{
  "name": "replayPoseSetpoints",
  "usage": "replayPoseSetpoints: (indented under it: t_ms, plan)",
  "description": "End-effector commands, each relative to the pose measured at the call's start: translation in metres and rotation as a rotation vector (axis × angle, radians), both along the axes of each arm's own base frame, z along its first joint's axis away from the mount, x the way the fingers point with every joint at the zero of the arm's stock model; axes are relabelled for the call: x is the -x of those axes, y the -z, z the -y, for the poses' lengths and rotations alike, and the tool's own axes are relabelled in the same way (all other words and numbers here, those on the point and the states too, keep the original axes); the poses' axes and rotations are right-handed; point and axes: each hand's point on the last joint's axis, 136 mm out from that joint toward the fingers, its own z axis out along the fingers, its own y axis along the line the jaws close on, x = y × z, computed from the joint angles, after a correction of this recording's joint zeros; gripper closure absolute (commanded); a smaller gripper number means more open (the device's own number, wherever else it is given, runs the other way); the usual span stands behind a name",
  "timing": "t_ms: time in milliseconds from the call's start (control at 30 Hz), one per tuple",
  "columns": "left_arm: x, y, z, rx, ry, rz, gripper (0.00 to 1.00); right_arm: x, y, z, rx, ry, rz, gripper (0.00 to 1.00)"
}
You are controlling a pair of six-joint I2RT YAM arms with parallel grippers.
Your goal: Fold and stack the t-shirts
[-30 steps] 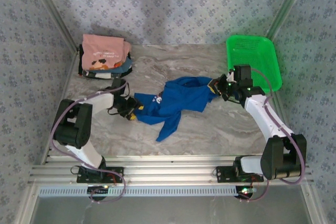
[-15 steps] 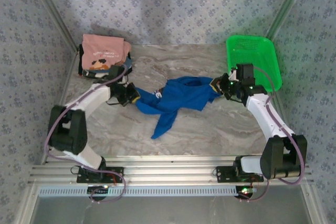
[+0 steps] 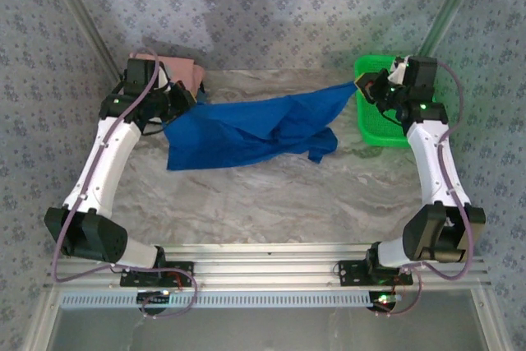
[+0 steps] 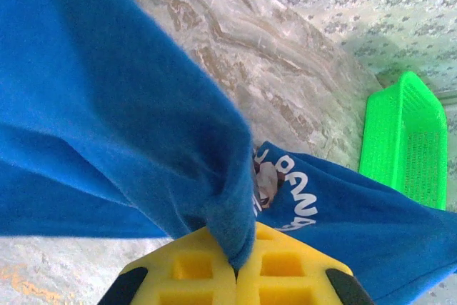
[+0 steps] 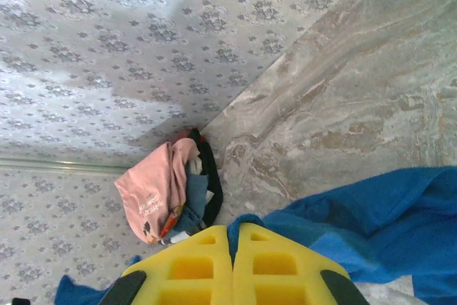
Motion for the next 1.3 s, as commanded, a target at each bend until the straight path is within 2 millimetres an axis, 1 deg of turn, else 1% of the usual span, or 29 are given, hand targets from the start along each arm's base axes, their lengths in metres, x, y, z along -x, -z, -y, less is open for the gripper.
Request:
replayPoseSetpoints:
  t_ms: [0, 33, 100, 133, 200, 233, 267, 300, 333, 400, 433, 500, 533, 567, 633, 667, 700, 767, 800, 833, 933, 1033, 1167, 1267]
  plan:
    - [0.021, 0.011, 0.001, 0.021, 0.016, -0.053, 1.00, 0.010, 0.008, 0.005, 0.013, -0.013, -0.031, 1.00]
    - [0.026, 0.020, 0.004, 0.039, 0.018, -0.076, 1.00, 0.013, 0.012, 0.006, 0.014, -0.010, -0.042, 1.00]
    - [0.040, 0.047, 0.013, 0.084, 0.026, -0.144, 1.00, 0.024, 0.029, 0.010, 0.009, 0.003, -0.083, 1.00]
    - [0.048, 0.057, 0.018, 0.097, 0.033, -0.169, 1.00, 0.028, 0.036, 0.011, 0.004, 0.009, -0.103, 1.00]
    - [0.069, 0.081, 0.028, 0.098, 0.056, -0.232, 1.00, 0.041, 0.048, 0.014, -0.005, 0.014, -0.132, 1.00]
    - [0.078, 0.087, 0.031, 0.096, 0.065, -0.248, 1.00, 0.047, 0.052, 0.015, -0.006, 0.016, -0.145, 1.00]
    - [0.088, 0.093, 0.035, 0.094, 0.077, -0.263, 1.00, 0.053, 0.051, 0.016, -0.002, 0.017, -0.147, 1.00]
    - [0.100, 0.102, 0.038, 0.093, 0.086, -0.290, 1.00, 0.063, 0.067, 0.017, -0.002, 0.018, -0.189, 1.00]
    - [0.109, 0.110, 0.039, 0.093, 0.092, -0.312, 1.00, 0.068, 0.071, 0.019, 0.005, 0.020, -0.204, 1.00]
    - [0.131, 0.134, 0.042, 0.086, 0.098, -0.387, 1.00, 0.078, 0.081, 0.026, 0.037, 0.046, -0.240, 1.00]
    - [0.140, 0.145, 0.043, 0.085, 0.096, -0.421, 1.00, 0.086, 0.090, 0.029, 0.058, 0.055, -0.283, 1.00]
    - [0.158, 0.174, 0.046, 0.100, 0.084, -0.492, 0.99, 0.094, 0.103, 0.036, 0.098, 0.077, -0.331, 1.00]
    - [0.164, 0.187, 0.046, 0.119, 0.072, -0.520, 0.95, 0.095, 0.108, 0.039, 0.113, 0.088, -0.342, 1.00]
    - [0.167, 0.200, 0.047, 0.146, 0.057, -0.546, 0.93, 0.095, 0.114, 0.042, 0.125, 0.101, -0.357, 1.00]
    - [0.171, 0.216, 0.048, 0.182, 0.047, -0.585, 0.88, 0.093, 0.121, 0.044, 0.134, 0.109, -0.361, 1.00]
    - [0.173, 0.220, 0.048, 0.190, 0.043, -0.600, 0.84, 0.092, 0.124, 0.045, 0.141, 0.107, -0.368, 1.00]
    - [0.173, 0.221, 0.048, 0.188, 0.044, -0.601, 0.78, 0.092, 0.126, 0.046, 0.151, 0.104, -0.377, 1.00]
    - [0.172, 0.216, 0.044, 0.170, 0.036, -0.585, 0.65, 0.093, 0.130, 0.047, 0.174, 0.100, -0.392, 1.00]
    - [0.172, 0.214, 0.039, 0.161, 0.020, -0.577, 0.55, 0.094, 0.131, 0.048, 0.183, 0.098, -0.400, 1.00]
    - [0.172, 0.212, 0.035, 0.157, -0.002, -0.573, 0.50, 0.095, 0.133, 0.048, 0.185, 0.100, -0.406, 1.00]
    - [0.174, 0.214, 0.022, 0.176, -0.077, -0.569, 0.42, 0.098, 0.139, 0.047, 0.182, 0.096, -0.432, 1.00]
    - [0.177, 0.219, 0.018, 0.197, -0.120, -0.576, 0.40, 0.098, 0.146, 0.048, 0.214, 0.068, -0.423, 1.00]
    - [0.184, 0.229, 0.017, 0.193, -0.126, -0.628, 0.40, 0.097, 0.151, 0.046, 0.211, 0.058, -0.428, 1.00]
    - [0.192, 0.238, 0.014, 0.164, -0.126, -0.669, 0.42, 0.096, 0.154, 0.045, 0.207, 0.048, -0.434, 1.00]
